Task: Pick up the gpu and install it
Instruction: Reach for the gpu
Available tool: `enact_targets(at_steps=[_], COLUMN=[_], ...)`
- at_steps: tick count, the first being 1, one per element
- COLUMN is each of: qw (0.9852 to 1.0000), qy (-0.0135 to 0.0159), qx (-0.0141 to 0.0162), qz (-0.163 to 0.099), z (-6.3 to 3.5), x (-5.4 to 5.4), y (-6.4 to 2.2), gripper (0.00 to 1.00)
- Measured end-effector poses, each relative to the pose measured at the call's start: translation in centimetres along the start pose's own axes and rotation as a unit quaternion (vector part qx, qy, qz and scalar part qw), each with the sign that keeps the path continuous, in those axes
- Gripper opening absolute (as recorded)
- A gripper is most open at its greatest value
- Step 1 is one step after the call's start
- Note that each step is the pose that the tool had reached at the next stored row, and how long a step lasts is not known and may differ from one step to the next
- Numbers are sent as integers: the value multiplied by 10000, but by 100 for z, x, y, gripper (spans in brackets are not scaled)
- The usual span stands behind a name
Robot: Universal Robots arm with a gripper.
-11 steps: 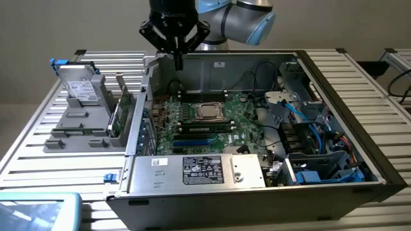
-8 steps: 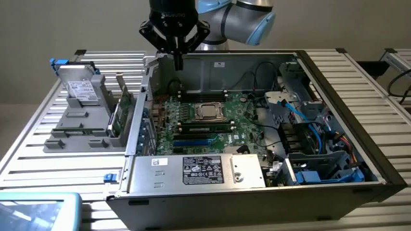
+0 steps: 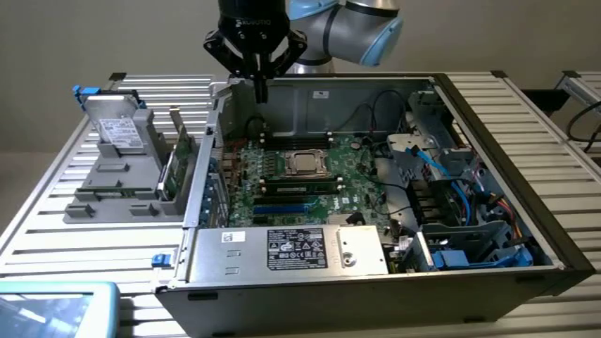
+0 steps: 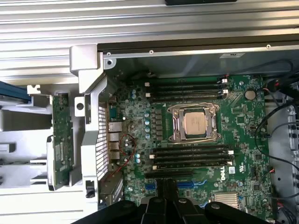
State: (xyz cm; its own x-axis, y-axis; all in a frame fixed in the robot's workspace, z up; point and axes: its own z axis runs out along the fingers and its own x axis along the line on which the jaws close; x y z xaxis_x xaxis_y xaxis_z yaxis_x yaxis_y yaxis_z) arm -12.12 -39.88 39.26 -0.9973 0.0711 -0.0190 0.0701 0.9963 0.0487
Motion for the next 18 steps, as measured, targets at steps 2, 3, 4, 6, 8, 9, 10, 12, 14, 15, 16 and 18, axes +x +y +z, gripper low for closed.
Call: enact_targets(at_steps=[2,3,4,6,8,9,10,12,14,15,16,18], qw=[10000,10000,10000,10000,10000,10000,10000,10000,10000,10000,10000,10000], qy=[0,0,0,0,0,0,0,0,0,0,0,0], qx=[0,0,1,0,0,0,0,0,0,0,0,0], qz=[1,1,0,0,0,0,0,0,0,1,0,1], z=[0,-1,-2,-2,-4,-5,-6,-8,-10,-11,-13,-14], x=[8,16,34,98,189,234,279,368,461,506,552,642], y=[0,-1,-3,-7,-13,-17,-20,-26,-32,-35,-39,-45], gripper=[12,12,12,12,12,12,12,12,12,12,12,12])
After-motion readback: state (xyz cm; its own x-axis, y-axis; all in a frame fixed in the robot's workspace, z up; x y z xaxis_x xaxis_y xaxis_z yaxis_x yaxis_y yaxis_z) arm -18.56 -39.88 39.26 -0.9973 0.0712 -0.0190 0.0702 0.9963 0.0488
